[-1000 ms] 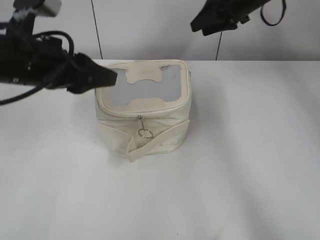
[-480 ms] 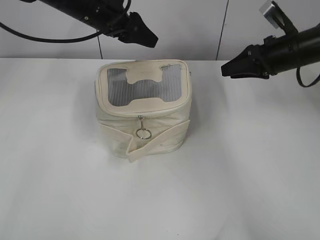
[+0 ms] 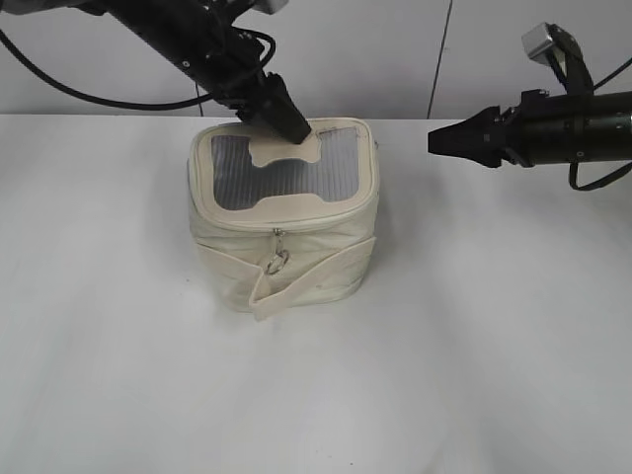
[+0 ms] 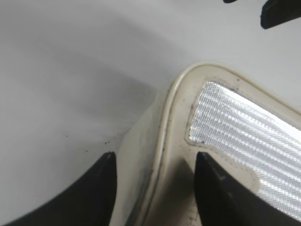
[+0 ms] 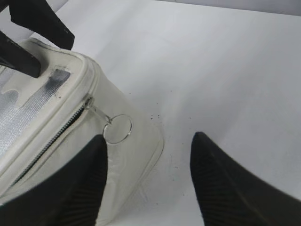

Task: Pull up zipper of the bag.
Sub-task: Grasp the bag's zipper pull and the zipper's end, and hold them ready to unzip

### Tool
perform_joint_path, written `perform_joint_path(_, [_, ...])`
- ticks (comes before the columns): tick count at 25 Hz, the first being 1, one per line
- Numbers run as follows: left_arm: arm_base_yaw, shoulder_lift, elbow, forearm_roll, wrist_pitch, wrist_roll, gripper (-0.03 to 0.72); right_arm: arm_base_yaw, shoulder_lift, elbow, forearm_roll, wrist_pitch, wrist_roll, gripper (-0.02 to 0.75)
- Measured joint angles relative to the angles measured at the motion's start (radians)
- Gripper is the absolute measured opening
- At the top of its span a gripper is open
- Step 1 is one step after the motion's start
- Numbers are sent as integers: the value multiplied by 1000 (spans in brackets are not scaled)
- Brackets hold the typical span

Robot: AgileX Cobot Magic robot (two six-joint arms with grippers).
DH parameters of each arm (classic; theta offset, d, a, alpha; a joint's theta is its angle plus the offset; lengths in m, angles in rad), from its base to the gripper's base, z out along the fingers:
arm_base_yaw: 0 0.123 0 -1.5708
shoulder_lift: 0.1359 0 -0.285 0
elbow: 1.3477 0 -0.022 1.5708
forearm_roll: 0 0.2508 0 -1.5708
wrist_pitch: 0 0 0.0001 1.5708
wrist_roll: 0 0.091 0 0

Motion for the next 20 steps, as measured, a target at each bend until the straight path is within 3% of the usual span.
perform_joint_path(2, [0,0,0,23,0,-1,370,5,3,0,1,0,-26,452])
perform_joint_path(6, [-4,0,-5,59,6,-4,123,40,3,0,3,-2,-90,453])
perform_joint_path(8, [-5,0,-5,64,8,-4,62,65,3,0,-6,-23,-110,452])
perform_joint_path(14, [-6,0,-5,65,9,-9,49,177,3,1,-47,-195,-119,453])
perform_joint_path(20, [-6,0,-5,65,9,-19,48,214,3,2,-49,-260,-122,453])
